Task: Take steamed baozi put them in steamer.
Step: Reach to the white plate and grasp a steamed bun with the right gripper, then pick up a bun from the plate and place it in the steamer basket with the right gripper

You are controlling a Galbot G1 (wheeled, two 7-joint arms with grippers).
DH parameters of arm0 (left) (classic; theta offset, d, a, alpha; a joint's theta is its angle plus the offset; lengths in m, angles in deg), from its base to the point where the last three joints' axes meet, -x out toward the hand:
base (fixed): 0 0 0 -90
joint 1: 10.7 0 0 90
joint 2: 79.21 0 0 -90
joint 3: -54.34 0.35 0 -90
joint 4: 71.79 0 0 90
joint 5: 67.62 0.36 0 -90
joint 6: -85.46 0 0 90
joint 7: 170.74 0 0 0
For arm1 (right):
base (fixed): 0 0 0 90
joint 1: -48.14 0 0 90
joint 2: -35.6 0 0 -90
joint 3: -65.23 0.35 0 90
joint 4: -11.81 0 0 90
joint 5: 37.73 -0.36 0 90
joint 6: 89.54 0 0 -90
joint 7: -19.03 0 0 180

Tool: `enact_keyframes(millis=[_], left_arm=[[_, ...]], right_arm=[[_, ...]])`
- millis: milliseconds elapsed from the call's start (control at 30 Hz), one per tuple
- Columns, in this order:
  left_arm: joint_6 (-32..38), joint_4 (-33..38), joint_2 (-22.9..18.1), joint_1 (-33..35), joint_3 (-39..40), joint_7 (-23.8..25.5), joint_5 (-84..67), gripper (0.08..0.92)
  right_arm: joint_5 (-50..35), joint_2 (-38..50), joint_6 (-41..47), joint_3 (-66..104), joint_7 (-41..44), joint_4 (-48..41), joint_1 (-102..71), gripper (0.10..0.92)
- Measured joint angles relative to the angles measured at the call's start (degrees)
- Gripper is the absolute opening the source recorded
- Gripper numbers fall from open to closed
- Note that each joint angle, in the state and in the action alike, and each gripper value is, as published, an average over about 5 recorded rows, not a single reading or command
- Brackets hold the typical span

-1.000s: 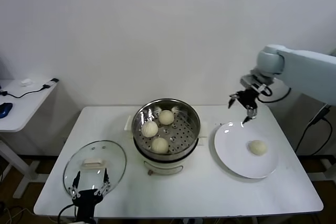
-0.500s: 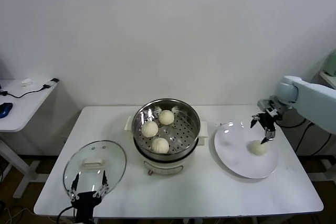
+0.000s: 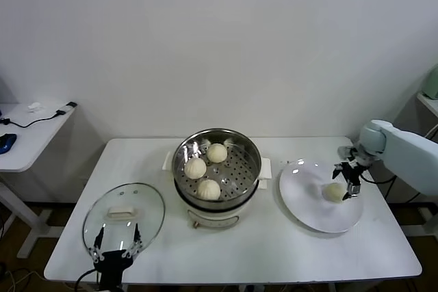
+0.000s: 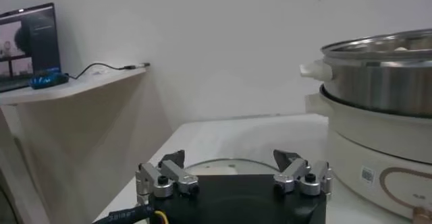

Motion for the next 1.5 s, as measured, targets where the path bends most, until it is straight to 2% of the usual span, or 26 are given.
enact_keyframes(millis=[200, 567, 900, 1167, 1500], left_arm=[[0.0, 0.23, 0.07, 0.23, 0.09, -0.02, 0.01, 0.823], [0.07, 0.71, 0.08, 0.35, 0.42, -0.12, 0.13, 0.823], [0.29, 1.29, 0.02, 0.49, 0.97, -0.18, 0.31, 0.823], [0.35, 1.9, -0.01, 0.51, 1.61, -0.18, 0.39, 0.823], [0.07, 2.99, 0.24, 0.54, 1.95, -0.29, 0.25, 0.823]], right_arm=[[1.03, -0.22, 0.72, 1.6, -0.61, -0.76, -1.46, 0.814], [1.27, 0.53, 1.72, 2.85, -0.96, -0.15, -2.05, 0.713], [-1.68, 2.88, 2.0, -0.18, -0.47, 4.19, 2.61, 0.704], [-10.12, 3.56, 5.02, -8.68, -1.22, 13.35, 15.2, 0.704], [-27.93, -0.82, 13.13, -18.76, -5.23, 28.81, 33.11, 0.704]])
